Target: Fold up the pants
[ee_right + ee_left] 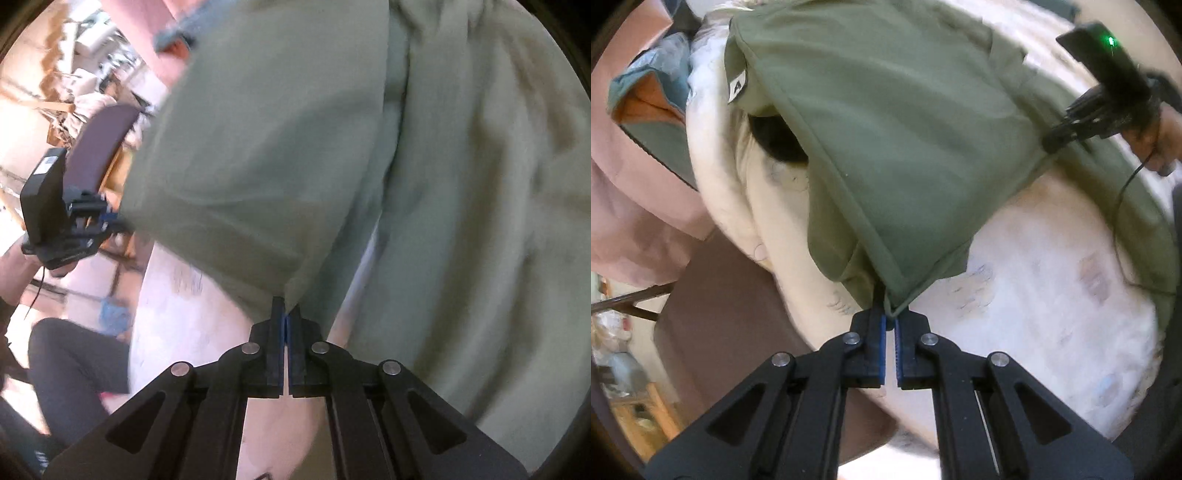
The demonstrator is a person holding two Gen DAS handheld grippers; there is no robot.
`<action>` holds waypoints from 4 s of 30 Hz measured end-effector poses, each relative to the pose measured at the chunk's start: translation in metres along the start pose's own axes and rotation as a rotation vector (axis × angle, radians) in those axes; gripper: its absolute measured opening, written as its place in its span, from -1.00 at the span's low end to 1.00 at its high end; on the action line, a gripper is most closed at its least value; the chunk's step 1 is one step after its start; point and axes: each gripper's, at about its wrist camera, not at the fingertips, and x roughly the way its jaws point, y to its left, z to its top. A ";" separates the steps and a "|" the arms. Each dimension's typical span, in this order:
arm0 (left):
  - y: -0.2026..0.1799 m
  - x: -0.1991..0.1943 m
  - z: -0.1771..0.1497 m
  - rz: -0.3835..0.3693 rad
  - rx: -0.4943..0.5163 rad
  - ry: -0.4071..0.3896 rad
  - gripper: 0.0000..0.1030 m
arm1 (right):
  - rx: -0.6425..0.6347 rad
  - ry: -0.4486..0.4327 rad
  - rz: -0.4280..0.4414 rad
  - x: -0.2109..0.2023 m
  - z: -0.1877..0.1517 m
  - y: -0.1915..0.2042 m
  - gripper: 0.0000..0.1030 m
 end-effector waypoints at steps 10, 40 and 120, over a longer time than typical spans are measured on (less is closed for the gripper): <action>0.006 -0.024 0.000 -0.009 -0.077 -0.038 -0.23 | -0.001 -0.127 -0.075 -0.027 -0.007 0.020 -0.86; -0.090 -0.096 -0.037 0.006 -0.647 -0.344 0.38 | 0.139 -0.361 -0.096 -0.140 -0.093 0.043 -0.85; -0.055 0.071 0.389 0.091 -0.533 -0.026 -0.83 | 0.625 -0.378 -0.078 -0.160 0.093 -0.256 -0.80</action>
